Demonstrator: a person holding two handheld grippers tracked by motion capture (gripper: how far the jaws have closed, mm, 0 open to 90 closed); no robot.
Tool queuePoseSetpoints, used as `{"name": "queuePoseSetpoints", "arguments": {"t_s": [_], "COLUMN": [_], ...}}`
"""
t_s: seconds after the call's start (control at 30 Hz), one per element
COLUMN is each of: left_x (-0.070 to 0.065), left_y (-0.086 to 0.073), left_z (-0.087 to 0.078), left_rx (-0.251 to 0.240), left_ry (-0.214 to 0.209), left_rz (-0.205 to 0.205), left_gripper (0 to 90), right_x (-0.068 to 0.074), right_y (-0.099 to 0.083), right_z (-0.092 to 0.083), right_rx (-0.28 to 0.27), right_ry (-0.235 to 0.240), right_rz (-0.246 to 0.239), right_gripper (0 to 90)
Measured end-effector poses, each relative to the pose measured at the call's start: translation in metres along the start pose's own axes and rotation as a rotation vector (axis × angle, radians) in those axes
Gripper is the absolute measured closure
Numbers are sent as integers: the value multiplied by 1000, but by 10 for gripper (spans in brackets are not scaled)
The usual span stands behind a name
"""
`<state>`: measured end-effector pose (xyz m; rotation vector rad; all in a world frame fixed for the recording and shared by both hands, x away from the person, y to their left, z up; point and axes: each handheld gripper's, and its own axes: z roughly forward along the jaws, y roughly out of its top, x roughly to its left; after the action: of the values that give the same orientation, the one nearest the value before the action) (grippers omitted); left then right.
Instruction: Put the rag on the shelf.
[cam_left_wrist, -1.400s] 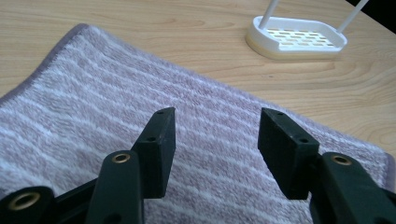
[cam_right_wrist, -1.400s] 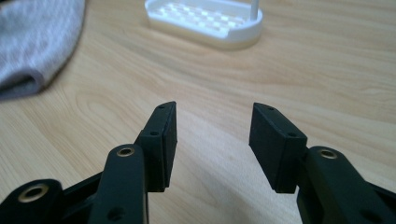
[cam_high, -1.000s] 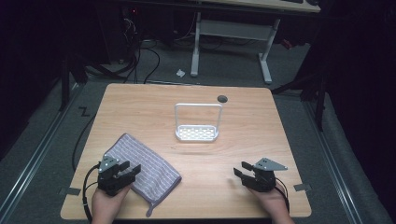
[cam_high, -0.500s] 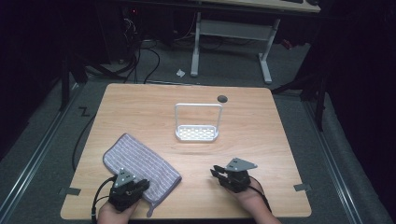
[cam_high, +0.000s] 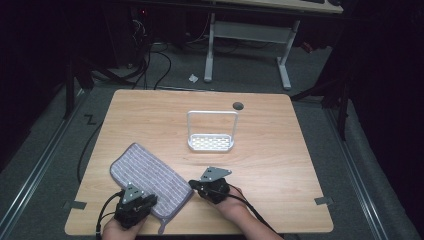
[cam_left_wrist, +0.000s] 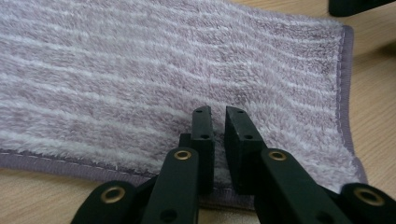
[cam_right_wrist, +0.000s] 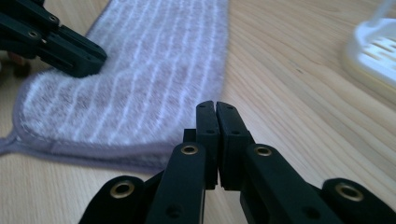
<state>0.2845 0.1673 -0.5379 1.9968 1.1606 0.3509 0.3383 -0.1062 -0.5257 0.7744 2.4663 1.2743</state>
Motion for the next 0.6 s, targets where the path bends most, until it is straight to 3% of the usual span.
{"name": "queuePoseSetpoints", "arguments": {"t_s": [0.1,0.27,0.37,0.5,0.6], "left_x": [1,0,-1,-6,-7], "left_y": [0,0,1,4,8], "left_z": [0,1,2,8,14], "left_rx": [0,0,-2,-12,-25], "left_ry": [-4,-4,-8,-18,-47], "left_rz": [0,4,6,23,1], "left_gripper": [819,816,808,796,784], "right_x": [3,5,6,9,11], "right_y": [3,-3,-7,-21,-33], "right_z": [6,19,15,-4,-20], "right_rx": [12,86,85,87,82], "right_ry": [3,0,4,-1,1], "right_rz": [-13,-31,-32,-28,-9], "right_gripper": [891,894,894,897,900]}}
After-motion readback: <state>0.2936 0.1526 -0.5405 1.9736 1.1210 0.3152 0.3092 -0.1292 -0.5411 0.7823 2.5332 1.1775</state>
